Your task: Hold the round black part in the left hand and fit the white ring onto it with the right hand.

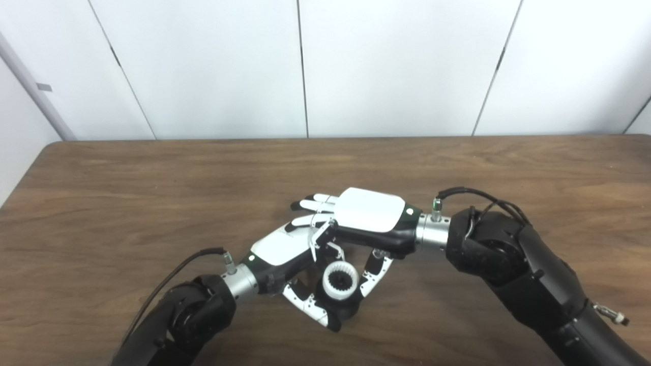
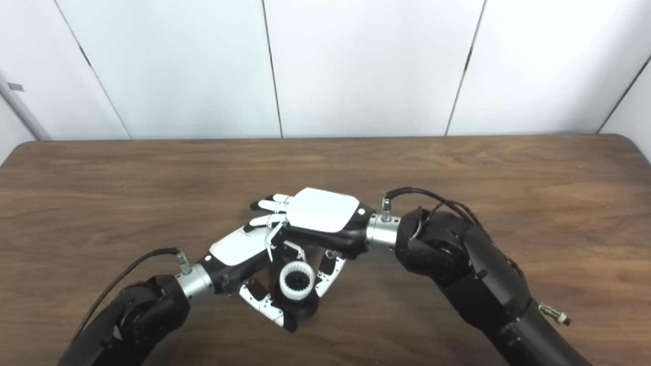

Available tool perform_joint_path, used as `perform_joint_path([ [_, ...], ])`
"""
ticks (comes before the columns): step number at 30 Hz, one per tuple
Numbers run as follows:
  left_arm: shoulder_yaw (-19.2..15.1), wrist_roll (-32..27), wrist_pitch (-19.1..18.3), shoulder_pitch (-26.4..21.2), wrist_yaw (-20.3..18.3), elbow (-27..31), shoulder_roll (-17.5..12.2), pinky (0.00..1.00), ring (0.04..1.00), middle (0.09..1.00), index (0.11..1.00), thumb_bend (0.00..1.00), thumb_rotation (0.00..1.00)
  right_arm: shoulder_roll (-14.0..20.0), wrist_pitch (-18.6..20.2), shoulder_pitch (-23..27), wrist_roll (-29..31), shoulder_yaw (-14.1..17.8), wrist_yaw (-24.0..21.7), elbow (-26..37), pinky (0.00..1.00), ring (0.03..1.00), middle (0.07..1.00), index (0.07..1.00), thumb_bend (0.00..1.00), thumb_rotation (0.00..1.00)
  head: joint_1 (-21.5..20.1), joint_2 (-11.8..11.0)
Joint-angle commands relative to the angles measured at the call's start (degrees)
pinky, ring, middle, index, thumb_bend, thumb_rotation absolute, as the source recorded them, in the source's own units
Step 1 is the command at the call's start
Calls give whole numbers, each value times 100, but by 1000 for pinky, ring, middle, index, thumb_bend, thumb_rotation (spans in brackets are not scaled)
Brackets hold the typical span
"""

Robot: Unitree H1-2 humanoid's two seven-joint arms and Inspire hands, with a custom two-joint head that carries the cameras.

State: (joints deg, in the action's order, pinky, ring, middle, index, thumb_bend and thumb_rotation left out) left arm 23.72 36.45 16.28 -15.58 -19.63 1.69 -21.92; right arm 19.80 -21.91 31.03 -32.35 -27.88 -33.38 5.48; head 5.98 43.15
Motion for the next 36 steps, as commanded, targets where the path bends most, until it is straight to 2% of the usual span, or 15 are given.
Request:
perform_joint_path([
  [1, -41, 36, 85, -66, 120, 183, 45, 1000, 1000, 900, 482, 524, 56, 3, -130, 100, 99, 42, 87, -12, 1000, 1000, 886, 481, 525, 141, 10, 24],
  [10, -52, 185, 120, -28, 273, 195, 94, 1000, 1000, 913, 482, 525, 56, 35, -169, 13, 179, 41, 169, -111, 1000, 1000, 883, 480, 525, 140, 32, 103],
  [18, -125, 496, 132, 123, 634, 239, 226, 1000, 1000, 909, 482, 525, 56, 75, -233, -57, 187, 1, 207, -195, 1000, 1000, 881, 480, 525, 140, 41, 140],
  [21, -150, 594, 152, 159, 744, 240, 275, 1000, 1000, 877, 482, 524, 55, 80, -246, -99, 189, -5, 227, -216, 1000, 1000, 879, 480, 525, 139, 64, 137],
  [28, -185, 568, 145, 163, 751, 235, 315, 1000, 1000, 853, 482, 524, 56, 112, -185, -134, 179, -28, 187, -201, 1000, 1000, 889, 483, 525, 143, 83, 162],
  [34, -179, 597, 70, 149, 632, 301, 280, 1000, 1000, 873, 482, 524, 56, 201, -48, -79, 179, -74, -21, -128, 1000, 1000, 943, 490, 523, 152, 78, 167],
  [35, -181, 587, 63, 148, 613, 306, 274, 1000, 1000, 881, 482, 524, 55, 219, -22, -63, 192, -80, -71, -108, 1000, 1000, 953, 529, 757, 198, 78, 167],
  [36, -184, 582, 61, 146, 604, 310, 271, 1000, 1000, 884, 481, 524, 55, 235, 9, -47, 200, -88, -123, -87, 1000, 1000, 963, 559, 901, 229, 78, 167],
])
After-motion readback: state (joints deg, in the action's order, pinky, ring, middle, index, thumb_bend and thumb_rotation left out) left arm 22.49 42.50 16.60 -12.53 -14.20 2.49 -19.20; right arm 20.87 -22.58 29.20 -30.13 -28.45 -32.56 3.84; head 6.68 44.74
